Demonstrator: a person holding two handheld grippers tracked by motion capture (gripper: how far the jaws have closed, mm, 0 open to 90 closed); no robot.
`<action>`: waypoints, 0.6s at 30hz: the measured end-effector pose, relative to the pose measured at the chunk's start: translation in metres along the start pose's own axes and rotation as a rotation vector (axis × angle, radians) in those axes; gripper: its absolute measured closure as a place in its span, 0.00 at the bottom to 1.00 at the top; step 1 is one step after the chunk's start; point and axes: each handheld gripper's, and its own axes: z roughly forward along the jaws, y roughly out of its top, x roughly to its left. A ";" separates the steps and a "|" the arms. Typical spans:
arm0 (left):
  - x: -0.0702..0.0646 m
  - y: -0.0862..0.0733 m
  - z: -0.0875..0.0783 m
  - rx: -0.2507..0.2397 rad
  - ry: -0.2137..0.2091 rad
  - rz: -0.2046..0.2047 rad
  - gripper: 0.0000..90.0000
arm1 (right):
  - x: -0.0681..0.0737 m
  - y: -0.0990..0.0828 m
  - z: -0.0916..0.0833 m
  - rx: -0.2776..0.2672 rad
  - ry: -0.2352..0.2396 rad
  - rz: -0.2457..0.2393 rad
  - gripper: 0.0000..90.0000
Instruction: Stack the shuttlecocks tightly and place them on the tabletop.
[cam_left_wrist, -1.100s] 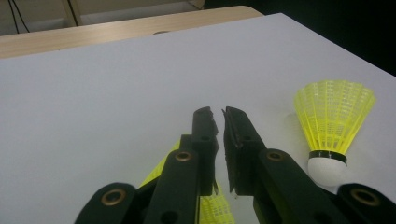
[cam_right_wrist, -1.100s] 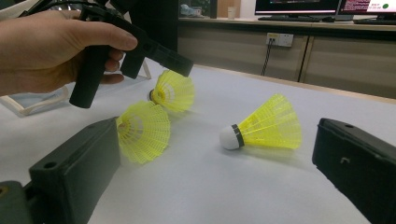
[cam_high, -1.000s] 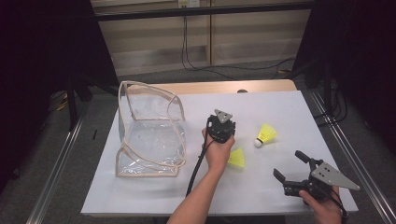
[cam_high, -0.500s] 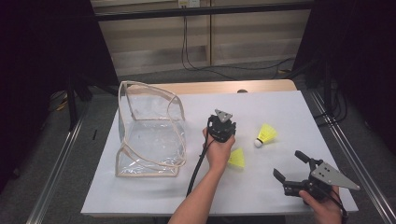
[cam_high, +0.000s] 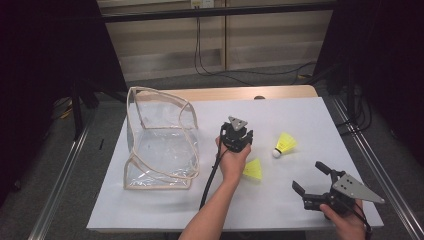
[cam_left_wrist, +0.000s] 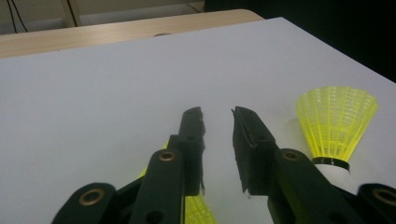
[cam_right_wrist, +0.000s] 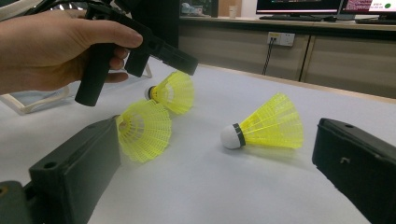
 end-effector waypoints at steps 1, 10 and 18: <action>-0.001 0.001 -0.001 -0.010 -0.012 -0.006 0.80 | 0.000 0.000 0.000 0.000 0.001 0.001 0.01; -0.004 0.003 -0.026 -0.042 -0.053 0.001 0.59 | 0.000 0.000 0.000 0.012 0.004 0.000 0.01; -0.010 -0.011 -0.052 -0.063 -0.153 -0.002 0.34 | 0.001 0.000 0.001 0.017 -0.006 0.006 0.01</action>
